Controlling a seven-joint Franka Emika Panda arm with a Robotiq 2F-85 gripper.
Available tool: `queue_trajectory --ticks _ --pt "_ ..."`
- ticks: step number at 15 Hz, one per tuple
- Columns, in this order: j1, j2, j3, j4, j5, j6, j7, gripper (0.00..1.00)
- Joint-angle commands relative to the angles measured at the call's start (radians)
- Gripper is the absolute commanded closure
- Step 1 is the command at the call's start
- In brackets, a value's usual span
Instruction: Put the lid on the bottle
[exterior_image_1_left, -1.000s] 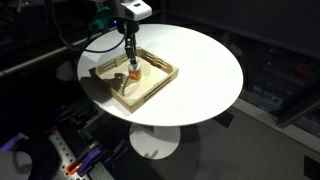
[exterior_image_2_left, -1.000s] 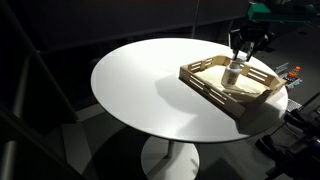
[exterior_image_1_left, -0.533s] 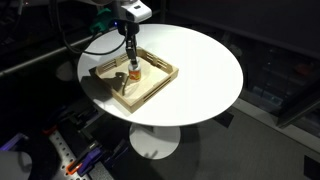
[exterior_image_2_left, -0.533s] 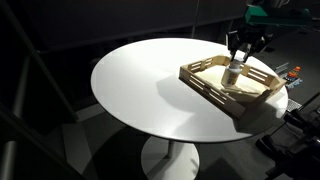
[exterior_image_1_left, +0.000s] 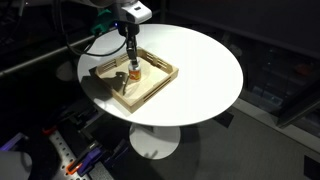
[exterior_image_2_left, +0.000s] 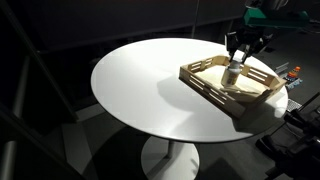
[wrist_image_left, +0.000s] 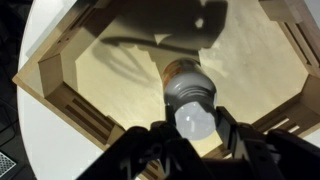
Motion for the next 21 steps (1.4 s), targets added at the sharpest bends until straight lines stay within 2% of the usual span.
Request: queue_trajectory --ticks 1,11,21 --pt "-0.015 -0.002 0.013 -0.003 0.024 0.030 -0.048 0.81" --pt "-0.017 0.002 0.018 0.002 0.072 0.028 -0.091 0.81" --pt "-0.010 -0.021 0.003 0.006 0.039 -0.009 -0.050 0.81"
